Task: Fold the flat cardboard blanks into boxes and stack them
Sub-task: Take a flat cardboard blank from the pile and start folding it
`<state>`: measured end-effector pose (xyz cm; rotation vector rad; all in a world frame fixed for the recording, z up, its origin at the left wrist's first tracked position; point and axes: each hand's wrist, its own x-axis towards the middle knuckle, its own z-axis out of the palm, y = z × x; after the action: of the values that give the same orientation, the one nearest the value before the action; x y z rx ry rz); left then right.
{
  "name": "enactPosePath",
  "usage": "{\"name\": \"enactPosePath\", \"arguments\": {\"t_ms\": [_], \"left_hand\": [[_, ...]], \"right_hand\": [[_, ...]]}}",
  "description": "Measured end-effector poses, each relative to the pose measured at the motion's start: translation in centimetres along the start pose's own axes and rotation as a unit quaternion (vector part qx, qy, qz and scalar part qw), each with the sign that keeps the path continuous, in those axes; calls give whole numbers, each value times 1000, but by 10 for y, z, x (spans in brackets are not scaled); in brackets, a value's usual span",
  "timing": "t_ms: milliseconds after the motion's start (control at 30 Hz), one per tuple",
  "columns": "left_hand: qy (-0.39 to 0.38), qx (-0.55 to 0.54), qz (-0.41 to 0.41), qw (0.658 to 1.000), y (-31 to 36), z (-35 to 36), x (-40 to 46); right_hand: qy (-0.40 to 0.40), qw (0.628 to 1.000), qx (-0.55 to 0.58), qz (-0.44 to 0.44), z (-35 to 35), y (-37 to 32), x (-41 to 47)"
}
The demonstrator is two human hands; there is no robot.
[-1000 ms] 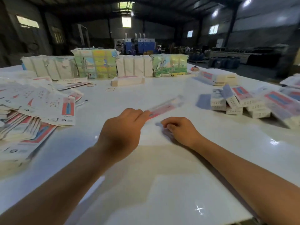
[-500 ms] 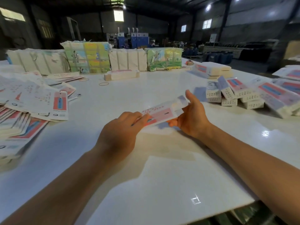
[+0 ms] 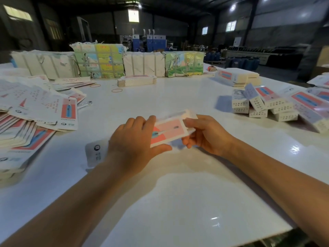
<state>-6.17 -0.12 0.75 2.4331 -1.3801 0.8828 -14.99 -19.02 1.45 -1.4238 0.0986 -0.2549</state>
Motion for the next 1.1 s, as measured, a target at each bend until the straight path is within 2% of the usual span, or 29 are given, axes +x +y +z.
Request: {"name": "enactPosePath", "arguments": {"t_ms": [100,167,233,333,433,600,700,833,1000,1100], "left_hand": [[8,-17,-36,999,-4,-1,0],[12,-11,-55,998,-7,0,-1],[16,0,-77,997,-7,0,-1],[16,18,-93,995,-5,-2,0],[19,12,-75,997,0,-2,0],[42,10,-47,998,4,-2,0],[53,27,-40,997,4,1,-1],[59,31,-42,997,5,3,-2],[52,29,-37,998,10,3,-3],[52,50,-19,997,13,1,-4]], "right_hand": [[105,991,-56,-55,2,2,0],[203,958,-155,-132,0,2,-2],[247,923,-226,-191,0,3,-5],[211,917,-257,-221,12,7,-9],[165,919,-283,-219,23,11,-12],[164,938,-248,-175,26,12,-12],[152,941,-270,-137,27,12,-10],[159,941,-262,-142,29,11,-11],[140,933,-297,-147,29,11,-11],[148,909,-355,-162,30,13,-11]]}}
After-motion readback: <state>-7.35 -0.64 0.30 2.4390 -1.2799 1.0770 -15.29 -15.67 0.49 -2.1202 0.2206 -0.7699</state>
